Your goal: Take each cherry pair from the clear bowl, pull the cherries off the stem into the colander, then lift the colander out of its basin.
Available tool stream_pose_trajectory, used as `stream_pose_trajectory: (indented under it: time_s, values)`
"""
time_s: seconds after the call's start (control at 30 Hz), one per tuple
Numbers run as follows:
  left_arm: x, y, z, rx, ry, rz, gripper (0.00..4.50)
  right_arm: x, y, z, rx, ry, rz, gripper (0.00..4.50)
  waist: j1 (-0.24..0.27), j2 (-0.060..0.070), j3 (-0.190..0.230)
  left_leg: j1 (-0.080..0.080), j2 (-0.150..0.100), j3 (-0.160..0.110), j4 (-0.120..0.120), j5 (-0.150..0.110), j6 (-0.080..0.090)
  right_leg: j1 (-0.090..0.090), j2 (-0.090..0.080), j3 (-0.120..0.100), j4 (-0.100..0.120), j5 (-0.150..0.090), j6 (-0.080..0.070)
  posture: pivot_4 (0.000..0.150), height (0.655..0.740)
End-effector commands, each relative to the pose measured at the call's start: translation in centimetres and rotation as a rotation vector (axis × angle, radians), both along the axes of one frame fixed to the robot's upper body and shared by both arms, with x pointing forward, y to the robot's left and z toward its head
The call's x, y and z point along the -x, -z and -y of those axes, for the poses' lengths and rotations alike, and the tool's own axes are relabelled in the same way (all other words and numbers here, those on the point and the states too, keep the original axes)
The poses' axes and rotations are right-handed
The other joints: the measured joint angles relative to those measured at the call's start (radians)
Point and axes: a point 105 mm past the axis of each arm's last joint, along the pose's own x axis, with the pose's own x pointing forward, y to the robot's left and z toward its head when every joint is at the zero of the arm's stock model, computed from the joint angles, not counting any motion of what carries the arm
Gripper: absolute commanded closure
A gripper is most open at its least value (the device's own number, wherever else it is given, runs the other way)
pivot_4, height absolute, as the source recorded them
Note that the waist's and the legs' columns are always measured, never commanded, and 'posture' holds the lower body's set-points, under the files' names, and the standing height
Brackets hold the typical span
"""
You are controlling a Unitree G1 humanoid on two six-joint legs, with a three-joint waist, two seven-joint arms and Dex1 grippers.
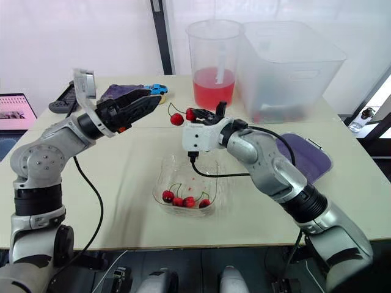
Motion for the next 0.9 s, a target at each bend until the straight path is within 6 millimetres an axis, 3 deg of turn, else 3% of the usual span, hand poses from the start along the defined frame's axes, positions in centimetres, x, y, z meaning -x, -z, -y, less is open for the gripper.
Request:
stream_pose_trajectory:
  time_s: [0.03, 0.17, 0.27, 0.37, 0.87, 0.9]
  values:
    - [-0.2, -1.1, 0.6, -0.077, -0.005, 0.071, 0.00, 0.9, -2.5, -0.3, -0.018, -0.020, 0.140, 3.81, 0.000, 0.000, 0.000, 0.000, 0.000, 0.000, 0.000, 0.000, 0.000, 0.000, 0.000, 0.000, 0.000, 0.000, 0.000, 0.150, 0.7337]
    - [-1.1, -0.6, 1.6, -0.138, -0.015, 0.049, 0.00, 1.0, -2.6, 0.0, 0.003, -0.003, 0.180, 3.81, 0.003, 0.000, 0.000, 0.000, 0.000, 0.000, 0.000, 0.000, 0.000, 0.001, 0.000, 0.000, 0.000, 0.000, 0.000, 0.150, 0.7337]
    - [-1.3, -0.8, 1.8, -0.121, -0.007, 0.039, 0.75, 1.0, -2.6, 0.1, 0.003, 0.002, 0.183, 3.82, 0.004, 0.000, 0.000, 0.000, 0.000, 0.001, 0.001, 0.000, 0.000, 0.001, 0.000, 0.000, 0.000, 0.000, 0.000, 0.150, 0.7337]
    - [-1.4, -0.7, 1.8, -0.125, 0.000, 0.031, 2.17, 1.0, -2.6, 0.1, 0.002, 0.007, 0.185, 3.82, 0.002, 0.000, 0.000, 0.000, 0.000, 0.000, 0.000, 0.000, 0.000, 0.001, 0.000, 0.000, 0.000, 0.000, 0.000, 0.150, 0.7337]
    - [-1.3, -1.0, 2.4, -0.099, 0.023, 0.029, 2.17, 1.2, -1.9, -0.3, 0.015, -0.006, 0.183, 3.82, 0.002, 0.000, 0.000, 0.000, 0.000, 0.000, 0.001, 0.000, -0.001, 0.001, 0.000, 0.000, 0.000, 0.000, 0.000, 0.150, 0.7337]
    - [-1.3, -0.9, 2.5, -0.102, 0.025, 0.027, 2.44, 1.1, -1.9, -0.4, 0.013, -0.005, 0.183, 3.82, 0.002, 0.000, 0.000, 0.000, 0.000, 0.000, 0.001, 0.000, -0.001, 0.001, 0.000, 0.000, 0.000, 0.000, 0.000, 0.150, 0.7337]
